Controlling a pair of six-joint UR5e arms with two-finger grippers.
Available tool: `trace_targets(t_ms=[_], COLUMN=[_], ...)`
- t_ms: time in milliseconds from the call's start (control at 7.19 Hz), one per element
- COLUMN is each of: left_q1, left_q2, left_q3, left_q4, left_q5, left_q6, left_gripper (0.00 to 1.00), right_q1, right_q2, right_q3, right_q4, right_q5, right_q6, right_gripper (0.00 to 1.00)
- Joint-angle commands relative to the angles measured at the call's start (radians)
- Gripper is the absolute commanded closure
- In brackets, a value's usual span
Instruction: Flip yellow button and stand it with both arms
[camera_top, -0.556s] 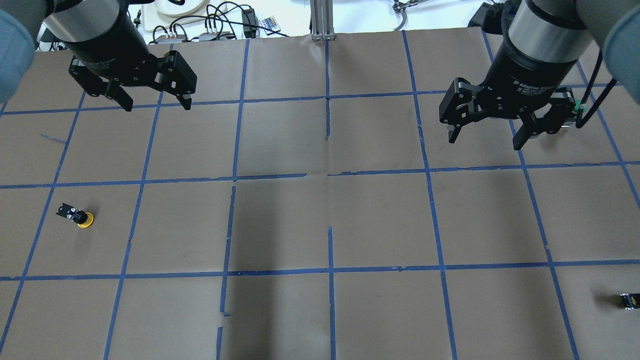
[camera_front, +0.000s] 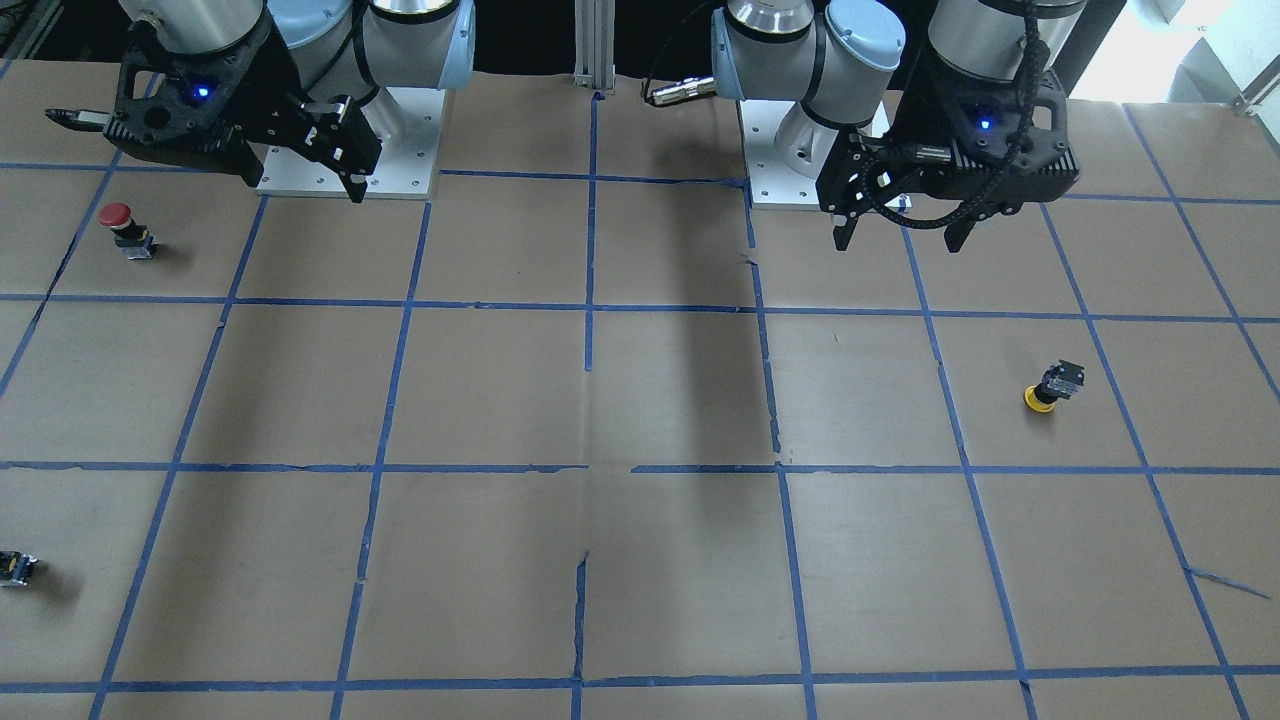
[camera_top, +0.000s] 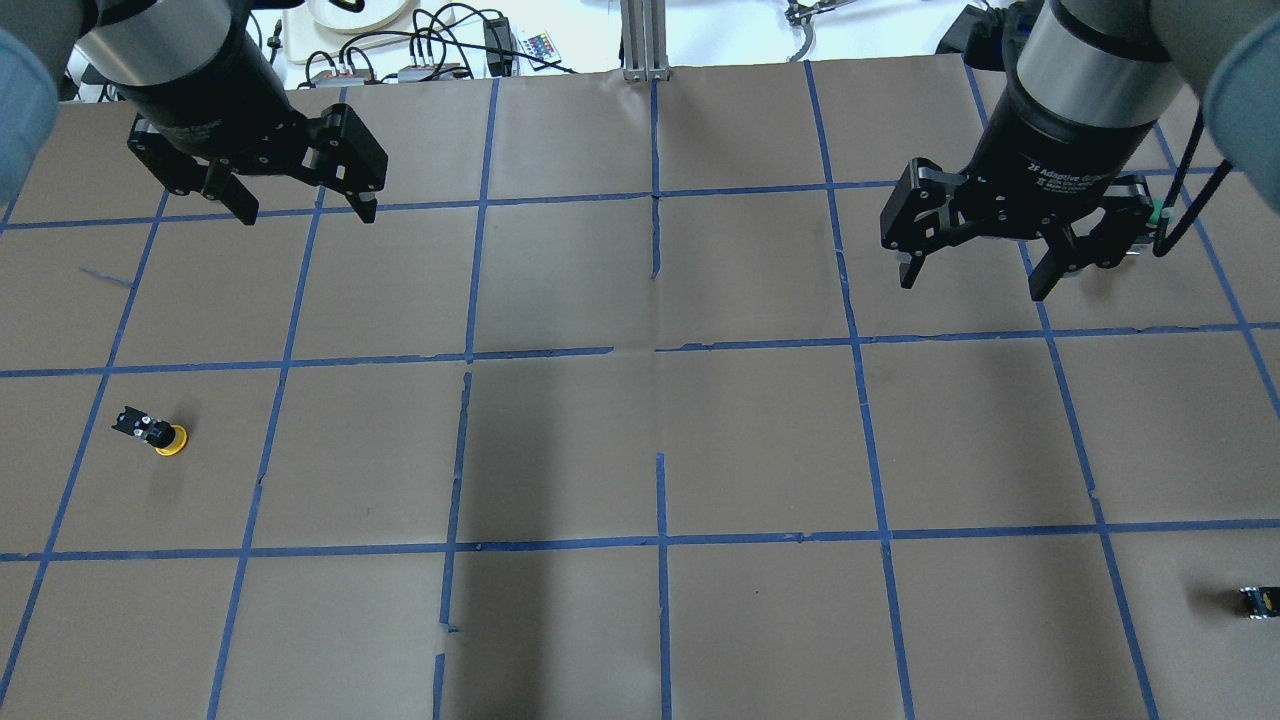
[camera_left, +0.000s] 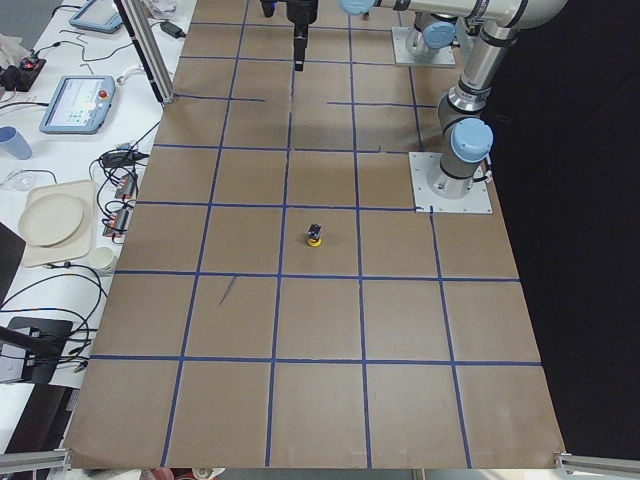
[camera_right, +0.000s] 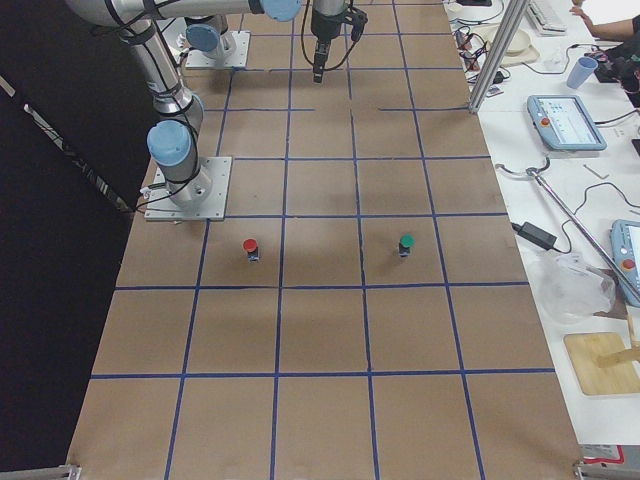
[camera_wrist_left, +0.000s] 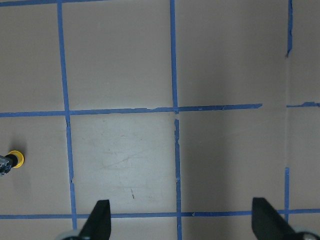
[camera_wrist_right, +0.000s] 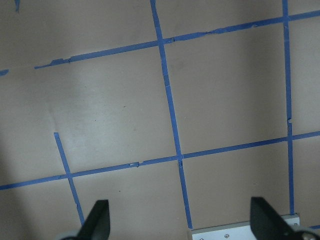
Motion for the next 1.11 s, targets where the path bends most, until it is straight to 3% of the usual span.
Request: trace_targets(t_ms=[0,417,974], left_q1=[0.080,0.273,0.544], left_q2=[-0.010,-0.024,-0.095], left_q3=[-0.001,-0.081,-0.331], left_q4=[-0.044,-0.017,0.390], left_q5=[-0.001,0.000,-0.003], left_q6=[0.058,0.391,0.818], left_gripper=[0.00,0.00,0.00], right_q1=[0.000,0.000,0.000], right_q2=[0.000,-0.003,-0.003], right_q3=[0.000,0.000,-0.010], right_q4=[-0.001,-0.001,-0.004], right_q5=[0.000,0.000,0.002], right_q6=[0.002,0.010,0.011], right_gripper=[0.00,0.00,0.00])
